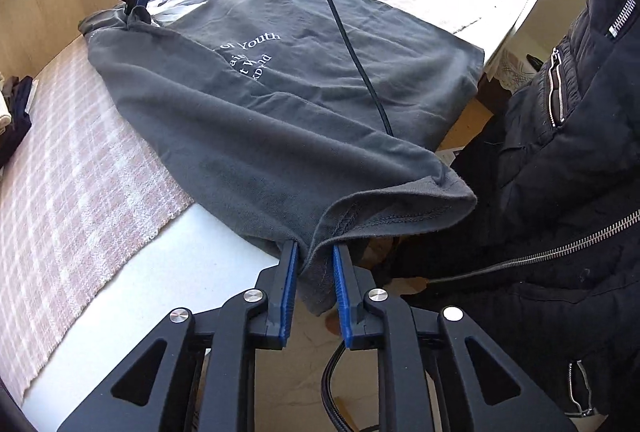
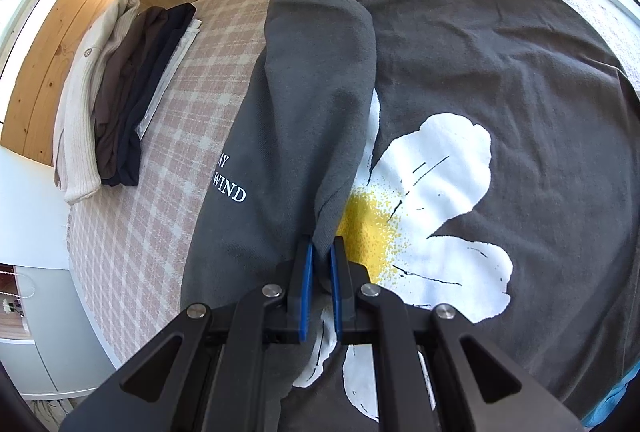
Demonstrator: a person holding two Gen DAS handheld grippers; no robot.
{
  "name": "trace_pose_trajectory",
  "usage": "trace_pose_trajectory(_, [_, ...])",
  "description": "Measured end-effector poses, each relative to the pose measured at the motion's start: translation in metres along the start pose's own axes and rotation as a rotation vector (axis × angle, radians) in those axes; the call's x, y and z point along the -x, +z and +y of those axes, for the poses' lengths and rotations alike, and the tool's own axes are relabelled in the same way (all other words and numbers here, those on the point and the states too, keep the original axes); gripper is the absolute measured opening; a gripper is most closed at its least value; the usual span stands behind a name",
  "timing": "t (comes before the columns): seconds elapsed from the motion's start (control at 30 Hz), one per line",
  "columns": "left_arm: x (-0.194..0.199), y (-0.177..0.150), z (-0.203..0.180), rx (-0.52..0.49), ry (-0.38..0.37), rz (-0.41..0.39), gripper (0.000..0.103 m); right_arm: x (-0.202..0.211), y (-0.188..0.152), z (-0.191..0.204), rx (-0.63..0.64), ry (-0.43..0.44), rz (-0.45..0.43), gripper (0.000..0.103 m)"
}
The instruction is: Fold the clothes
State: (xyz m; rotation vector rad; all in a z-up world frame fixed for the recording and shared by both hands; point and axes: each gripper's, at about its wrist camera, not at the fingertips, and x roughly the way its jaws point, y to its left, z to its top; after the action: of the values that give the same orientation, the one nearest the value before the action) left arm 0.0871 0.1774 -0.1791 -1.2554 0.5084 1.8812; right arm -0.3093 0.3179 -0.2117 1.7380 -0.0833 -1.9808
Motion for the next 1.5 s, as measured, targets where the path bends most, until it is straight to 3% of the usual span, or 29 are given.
trace_pose_trajectory(0.23, [0.011,-0.013,-0.011,0.044,0.004,-0.003,0.003,-0.001,0.001,-0.001,-0.003,0.004,0.001,0.008])
trace_pose_trajectory(0.6, [-0.02,-0.075,-0.062,0.273,-0.14,0.078,0.0,-0.001,0.003,0.003,0.004,-0.019,0.005,0.008])
trace_pose_trajectory(0.67, [-0.016,-0.079,-0.053,0.357,-0.147,0.04,0.0,-0.002,0.002,0.005,0.012,-0.028,0.004,0.008])
trace_pose_trajectory(0.77, [0.009,-0.072,-0.017,0.518,-0.122,-0.081,0.001,-0.002,0.0,0.007,0.024,-0.045,0.0,0.008])
trace_pose_trajectory(0.83, [0.017,-0.065,0.002,0.602,-0.127,-0.12,0.008,-0.002,0.0,0.006,0.019,-0.045,-0.001,0.008])
trace_pose_trajectory(0.97, [0.011,-0.054,0.024,0.764,-0.163,-0.114,0.012,-0.002,-0.001,0.006,0.01,-0.048,0.0,0.008])
trace_pose_trajectory(1.03, [0.009,-0.057,0.029,0.84,-0.192,-0.12,0.02,-0.002,-0.001,0.006,0.01,-0.049,-0.002,0.009])
trace_pose_trajectory(1.3, [-0.004,-0.069,0.051,1.139,-0.305,-0.132,0.021,-0.003,-0.001,0.008,0.037,-0.057,-0.003,0.009])
trace_pose_trajectory(1.37, [-0.011,-0.068,0.051,1.167,-0.322,-0.112,0.021,-0.003,-0.001,0.007,0.039,-0.05,-0.002,0.009])
trace_pose_trajectory(1.5, [-0.022,-0.058,0.049,1.161,-0.282,-0.056,0.021,-0.004,0.001,0.006,0.044,-0.036,0.001,0.009])
